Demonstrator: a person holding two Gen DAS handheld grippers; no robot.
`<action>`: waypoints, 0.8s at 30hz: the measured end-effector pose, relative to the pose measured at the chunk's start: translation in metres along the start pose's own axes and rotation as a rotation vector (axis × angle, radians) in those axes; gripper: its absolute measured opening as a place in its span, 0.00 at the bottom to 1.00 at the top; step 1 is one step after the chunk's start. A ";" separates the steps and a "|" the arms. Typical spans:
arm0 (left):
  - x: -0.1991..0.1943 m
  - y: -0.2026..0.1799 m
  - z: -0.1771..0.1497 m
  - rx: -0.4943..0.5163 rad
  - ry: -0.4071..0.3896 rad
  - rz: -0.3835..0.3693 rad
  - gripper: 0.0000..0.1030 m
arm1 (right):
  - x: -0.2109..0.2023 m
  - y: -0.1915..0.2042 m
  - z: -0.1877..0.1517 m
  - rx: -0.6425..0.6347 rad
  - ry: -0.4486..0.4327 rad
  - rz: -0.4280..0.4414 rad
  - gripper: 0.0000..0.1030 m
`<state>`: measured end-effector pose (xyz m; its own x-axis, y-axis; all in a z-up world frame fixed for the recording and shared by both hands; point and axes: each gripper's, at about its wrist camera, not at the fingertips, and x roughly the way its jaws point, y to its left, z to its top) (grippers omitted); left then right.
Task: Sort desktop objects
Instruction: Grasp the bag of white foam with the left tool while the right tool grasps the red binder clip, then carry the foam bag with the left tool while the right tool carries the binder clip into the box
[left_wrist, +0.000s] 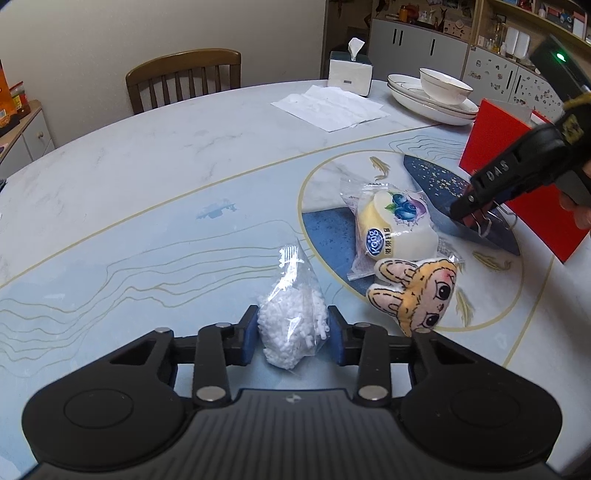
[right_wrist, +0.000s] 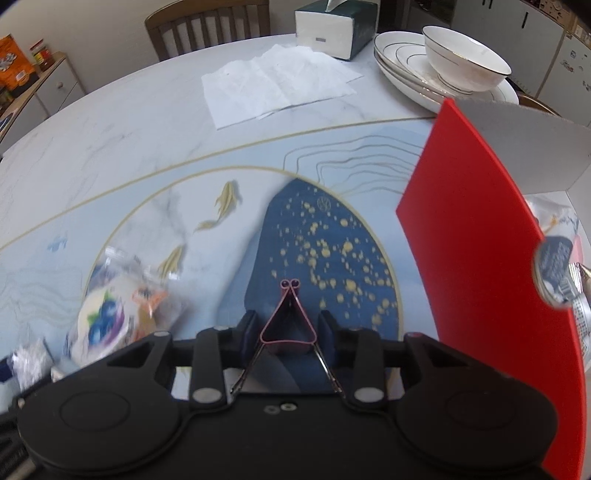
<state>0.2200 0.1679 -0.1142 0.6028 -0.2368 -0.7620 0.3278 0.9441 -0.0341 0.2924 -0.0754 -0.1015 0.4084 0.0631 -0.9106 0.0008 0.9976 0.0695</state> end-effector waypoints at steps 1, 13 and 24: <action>-0.001 -0.001 -0.001 -0.003 0.002 -0.001 0.34 | -0.002 -0.001 -0.003 -0.004 0.002 0.001 0.33; -0.022 -0.011 -0.009 -0.057 0.009 0.015 0.32 | -0.035 -0.014 -0.044 -0.056 0.004 0.061 0.26; -0.044 -0.045 -0.011 -0.067 -0.003 -0.014 0.32 | -0.059 -0.030 -0.072 -0.078 0.013 0.120 0.23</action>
<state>0.1707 0.1389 -0.0861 0.6008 -0.2508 -0.7590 0.2871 0.9539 -0.0878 0.2024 -0.1070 -0.0789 0.3895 0.1824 -0.9028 -0.1184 0.9820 0.1474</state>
